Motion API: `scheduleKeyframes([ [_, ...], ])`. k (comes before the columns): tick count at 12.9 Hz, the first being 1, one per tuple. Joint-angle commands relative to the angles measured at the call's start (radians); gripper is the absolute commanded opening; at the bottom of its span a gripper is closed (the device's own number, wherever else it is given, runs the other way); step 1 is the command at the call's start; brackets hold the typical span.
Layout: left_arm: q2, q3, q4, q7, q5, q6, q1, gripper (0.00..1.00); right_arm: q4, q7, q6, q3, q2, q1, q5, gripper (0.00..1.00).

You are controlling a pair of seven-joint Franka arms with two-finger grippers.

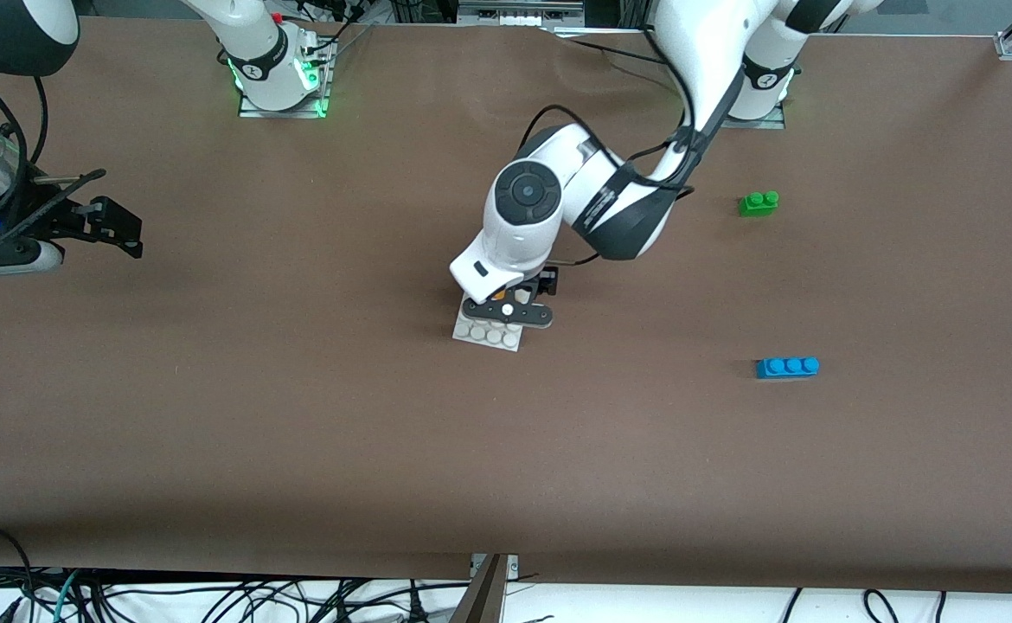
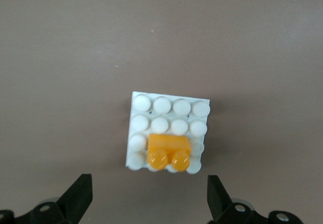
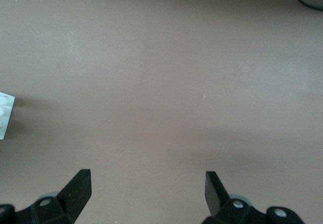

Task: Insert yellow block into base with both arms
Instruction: 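Open the left gripper and lift it off the yellow block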

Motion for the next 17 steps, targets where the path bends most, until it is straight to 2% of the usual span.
scheduleKeyframes([
  [1, -0.083, 0.011, -0.051, -0.057, -0.010, -0.064, 0.019, 1.00, 0.010, -0.016, -0.013, 0.013, -0.001, -0.015, -0.006, 1.00],
  [4, -0.115, 0.026, -0.053, -0.057, 0.021, -0.127, 0.047, 1.00, 0.010, -0.016, -0.013, 0.013, -0.001, -0.015, -0.005, 1.00],
  [7, -0.147, 0.051, -0.051, -0.056, 0.108, -0.166, 0.060, 1.00, 0.011, -0.016, -0.013, 0.013, -0.001, -0.015, -0.005, 1.00],
  [9, -0.154, 0.057, -0.045, -0.048, 0.093, -0.167, 0.097, 1.00, 0.010, -0.016, -0.013, 0.011, -0.001, -0.015, -0.005, 1.00],
  [17, -0.149, 0.056, -0.047, -0.049, 0.076, -0.167, 0.094, 1.00, 0.010, -0.014, -0.012, 0.013, -0.001, -0.015, -0.001, 1.00],
])
